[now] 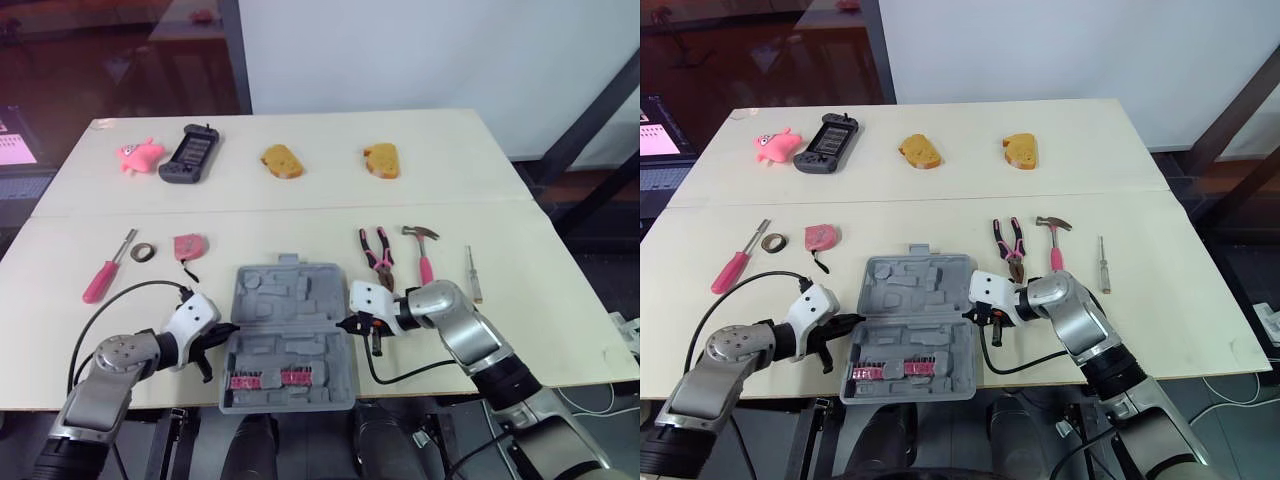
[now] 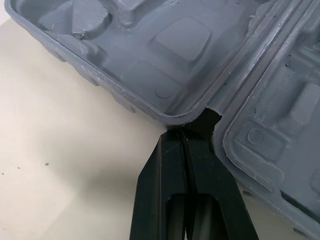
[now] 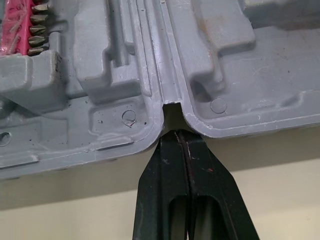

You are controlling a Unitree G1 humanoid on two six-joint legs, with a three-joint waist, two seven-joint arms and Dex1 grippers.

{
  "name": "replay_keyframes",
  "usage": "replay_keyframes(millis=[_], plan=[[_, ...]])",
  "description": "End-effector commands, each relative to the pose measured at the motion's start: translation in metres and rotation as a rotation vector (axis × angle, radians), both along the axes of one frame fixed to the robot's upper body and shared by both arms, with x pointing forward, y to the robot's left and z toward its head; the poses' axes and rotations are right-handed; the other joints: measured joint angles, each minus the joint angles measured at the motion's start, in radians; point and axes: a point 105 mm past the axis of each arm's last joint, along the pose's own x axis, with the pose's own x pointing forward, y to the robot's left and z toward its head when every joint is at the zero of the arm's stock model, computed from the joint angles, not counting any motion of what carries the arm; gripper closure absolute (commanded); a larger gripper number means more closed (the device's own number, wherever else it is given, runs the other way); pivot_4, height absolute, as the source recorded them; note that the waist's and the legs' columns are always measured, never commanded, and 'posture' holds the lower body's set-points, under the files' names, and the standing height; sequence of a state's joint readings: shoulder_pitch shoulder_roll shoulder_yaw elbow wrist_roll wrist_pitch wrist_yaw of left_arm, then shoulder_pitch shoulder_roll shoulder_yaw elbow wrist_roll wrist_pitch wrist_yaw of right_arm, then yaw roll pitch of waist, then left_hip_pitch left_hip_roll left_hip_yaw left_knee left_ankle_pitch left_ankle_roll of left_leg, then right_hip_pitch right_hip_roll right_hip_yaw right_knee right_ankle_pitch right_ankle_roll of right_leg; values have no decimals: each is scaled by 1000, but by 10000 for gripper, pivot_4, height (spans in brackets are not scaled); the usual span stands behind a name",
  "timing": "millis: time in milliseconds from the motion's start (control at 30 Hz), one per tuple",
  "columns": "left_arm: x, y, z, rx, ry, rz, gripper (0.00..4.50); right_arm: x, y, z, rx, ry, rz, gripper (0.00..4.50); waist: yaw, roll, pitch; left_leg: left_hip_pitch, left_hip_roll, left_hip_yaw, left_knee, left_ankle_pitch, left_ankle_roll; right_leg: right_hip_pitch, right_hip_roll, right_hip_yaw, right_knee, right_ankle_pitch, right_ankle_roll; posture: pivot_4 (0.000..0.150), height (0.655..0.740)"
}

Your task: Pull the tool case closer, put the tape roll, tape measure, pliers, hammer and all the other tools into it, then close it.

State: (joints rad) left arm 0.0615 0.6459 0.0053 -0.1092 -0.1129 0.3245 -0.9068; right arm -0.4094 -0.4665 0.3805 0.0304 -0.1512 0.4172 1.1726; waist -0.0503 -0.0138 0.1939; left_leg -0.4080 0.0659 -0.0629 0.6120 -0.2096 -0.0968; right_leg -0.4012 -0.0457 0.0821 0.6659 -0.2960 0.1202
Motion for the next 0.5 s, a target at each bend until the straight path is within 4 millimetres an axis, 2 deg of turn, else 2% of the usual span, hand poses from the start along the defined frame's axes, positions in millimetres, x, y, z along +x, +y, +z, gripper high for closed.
replay_keyframes(millis=[33, 500], plan=[[-18, -7, -12, -17, 86, -53, 45000, -9, 13, 8, 38, -15, 49, 44757, 1, 0, 0, 0, 0, 0, 0, 0, 0, 0, 0, 0, 0, 0, 0, 1500, 7400], [-35, 0, -18, 0, 139, -61, 45000, -25, 3, -1, 11, 51, 38, 44757, 5, -1, -1, 0, 0, 0, 0, 0, 0, 0, 0, 0, -1, 0, 0, 1500, 7400]])
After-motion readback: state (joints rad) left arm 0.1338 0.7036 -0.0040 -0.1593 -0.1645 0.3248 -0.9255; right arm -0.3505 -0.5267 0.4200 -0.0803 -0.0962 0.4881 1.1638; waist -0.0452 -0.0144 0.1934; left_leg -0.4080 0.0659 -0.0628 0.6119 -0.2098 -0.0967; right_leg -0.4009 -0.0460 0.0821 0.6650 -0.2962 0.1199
